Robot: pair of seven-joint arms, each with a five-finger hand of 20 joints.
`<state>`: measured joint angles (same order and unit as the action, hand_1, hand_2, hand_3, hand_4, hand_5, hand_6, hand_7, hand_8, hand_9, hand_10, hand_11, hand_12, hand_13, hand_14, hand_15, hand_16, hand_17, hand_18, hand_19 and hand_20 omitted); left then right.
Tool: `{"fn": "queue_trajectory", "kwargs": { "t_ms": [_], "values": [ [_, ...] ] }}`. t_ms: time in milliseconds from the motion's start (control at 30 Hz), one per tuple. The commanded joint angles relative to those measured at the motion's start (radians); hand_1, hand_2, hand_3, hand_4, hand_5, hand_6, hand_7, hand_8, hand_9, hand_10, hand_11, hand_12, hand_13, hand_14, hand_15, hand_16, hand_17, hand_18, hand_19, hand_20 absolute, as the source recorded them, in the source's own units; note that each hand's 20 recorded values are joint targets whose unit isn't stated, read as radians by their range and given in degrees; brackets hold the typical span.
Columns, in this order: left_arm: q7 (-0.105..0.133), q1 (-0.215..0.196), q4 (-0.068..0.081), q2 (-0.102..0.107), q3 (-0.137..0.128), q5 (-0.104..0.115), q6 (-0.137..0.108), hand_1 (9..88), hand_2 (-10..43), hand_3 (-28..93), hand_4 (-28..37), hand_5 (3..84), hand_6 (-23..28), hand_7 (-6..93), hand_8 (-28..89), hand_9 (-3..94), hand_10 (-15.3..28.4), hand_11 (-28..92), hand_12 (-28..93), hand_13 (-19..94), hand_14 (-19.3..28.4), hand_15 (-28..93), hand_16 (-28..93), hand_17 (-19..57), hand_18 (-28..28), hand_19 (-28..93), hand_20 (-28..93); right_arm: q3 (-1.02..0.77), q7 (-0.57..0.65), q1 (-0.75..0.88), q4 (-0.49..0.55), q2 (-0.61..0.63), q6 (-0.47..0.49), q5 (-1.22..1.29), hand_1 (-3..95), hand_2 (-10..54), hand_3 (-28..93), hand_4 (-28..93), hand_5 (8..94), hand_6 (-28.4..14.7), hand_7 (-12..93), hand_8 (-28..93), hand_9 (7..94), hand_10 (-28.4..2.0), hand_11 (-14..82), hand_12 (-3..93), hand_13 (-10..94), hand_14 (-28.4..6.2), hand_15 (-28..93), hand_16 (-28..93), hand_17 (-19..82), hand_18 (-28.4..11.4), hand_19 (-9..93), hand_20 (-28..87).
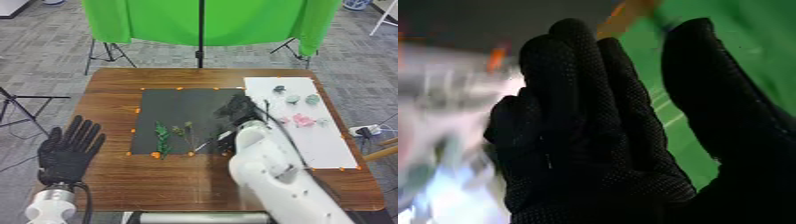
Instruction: Arrange flowers
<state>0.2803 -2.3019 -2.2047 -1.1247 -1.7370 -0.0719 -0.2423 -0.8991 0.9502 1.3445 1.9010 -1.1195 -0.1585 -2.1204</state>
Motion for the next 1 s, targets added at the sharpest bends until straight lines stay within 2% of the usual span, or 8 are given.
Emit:
{"fn": "queue_trajectory", "kwargs": {
  "t_ms": [33, 333, 467, 533, 600, 700, 833, 1000],
  "values": [
    [0.008, -0.03, -0.001, -0.023, -0.013, -0.002, 0.001, 26.6, 12.9, 78, -27.6, 46.3, 7.6, 9.2, -8, 40.0, 13.4, 16, 11, 31, 13.8, 31, -4, -3.3, 12.2, 23, 15, 0.021, 0.004, -0.151, -0.166, 0.179, 0.058, -0.059, 43.9, -9.5, 71, -25, 69.3, -9.2, 9, -10, 71.0, -20.7, 24.3, 20.8, 61, -18.8, 73, 26, 37, -27.3, 93, 48],
    [0.005, -0.008, -0.009, -0.034, -0.005, 0.029, -0.047, 26.7, 13.0, 78, -28.0, 45.3, 7.4, 9.1, -8, 40.0, 13.3, 16, 11, 31, 13.8, 31, -4, -3.3, 12.2, 23, 15, 0.142, -0.024, -0.247, -0.256, 0.194, 0.227, -0.039, 37.4, -9.5, 63, -28, 67.6, -10.8, 7, -10, 69.0, -20.8, 37.1, 26.6, 61, -19.9, 81, 34, 38, -27.7, 93, 53],
    [0.01, -0.005, -0.009, -0.033, 0.002, 0.031, -0.04, 26.5, 13.4, 77, -28.2, 43.6, 6.6, 9.3, -8, 39.9, 13.4, 16, 12, 31, 13.9, 32, -4, -3.5, 12.3, 24, 15, 0.16, -0.043, -0.255, -0.285, 0.178, 0.276, -0.02, 38.2, -9.5, 57, -28, 66.0, -11.9, 6, -10, 68.9, -21.0, 37.4, 27.1, 61, -20.3, 81, 35, 37, -28.1, 93, 55],
    [0.005, -0.002, -0.009, -0.03, 0.002, 0.027, -0.053, 26.4, 13.4, 77, -28.2, 43.3, 6.7, 9.3, -8, 40.0, 13.4, 17, 12, 31, 13.9, 32, -4, -3.5, 12.2, 24, 15, 0.17, -0.045, -0.255, -0.308, 0.166, 0.277, -0.022, 42.5, -9.5, 47, -28, 65.4, -12.4, 6, -10, 68.9, -21.0, 37.4, 27.3, 61, -20.3, 80, 36, 37, -28.3, 93, 55],
    [-0.002, 0.002, -0.021, -0.029, 0.003, 0.03, -0.114, 26.5, 14.1, 77, -28.2, 44.5, 7.2, 9.8, -8, 40.2, 13.4, 17, 12, 31, 13.9, 32, -4, -3.5, 12.2, 24, 15, 0.183, -0.053, -0.253, -0.324, 0.16, 0.304, -0.019, 48.8, -9.5, 35, -28, 65.3, -12.3, 6, -10, 68.9, -20.9, 37.4, 27.3, 61, -20.3, 80, 36, 37, -28.3, 93, 55],
    [-0.008, 0.004, -0.015, -0.026, 0.004, 0.032, -0.094, 26.6, 14.8, 77, -28.2, 45.6, 7.7, 10.4, -8, 40.7, 13.7, 18, 12, 32, 14.0, 33, -4, -3.4, 12.1, 25, 15, 0.213, -0.054, -0.247, -0.353, 0.149, 0.302, -0.058, 57.8, -9.5, 20, -24, 67.7, -10.4, 7, -10, 69.2, -20.0, 38.9, 27.6, 61, -19.7, 80, 36, 36, -28.1, 93, 54],
    [-0.017, 0.013, -0.009, -0.025, 0.008, 0.024, -0.086, 26.6, 14.8, 77, -28.3, 46.2, 8.0, 10.9, -8, 40.7, 13.8, 18, 11, 32, 13.9, 34, -4, -3.5, 12.1, 25, 15, 0.247, -0.043, -0.232, -0.397, 0.14, 0.268, -0.095, 47.9, -9.5, 66, -28, 73.6, -5.9, 17, -10, 71.4, -18.2, 44.1, 28.9, 63, -18.1, 80, 34, 37, -27.5, 93, 53],
    [-0.046, 0.019, -0.003, -0.026, -0.001, -0.024, -0.086, 31.2, 9.1, 77, -26.6, 46.5, 8.1, 11.3, -8, 40.7, 13.8, 19, 11, 31, 13.7, 34, -5, -3.6, 12.1, 25, 15, 0.284, -0.057, -0.213, -0.425, 0.16, 0.18, -0.108, 60.5, -9.5, 64, -28, 80.7, -4.6, 25, 12, 81.2, -14.7, 29.0, 47.8, 68, -16.1, 77, 34, 39, -27.0, 93, 51]
  ]
}}
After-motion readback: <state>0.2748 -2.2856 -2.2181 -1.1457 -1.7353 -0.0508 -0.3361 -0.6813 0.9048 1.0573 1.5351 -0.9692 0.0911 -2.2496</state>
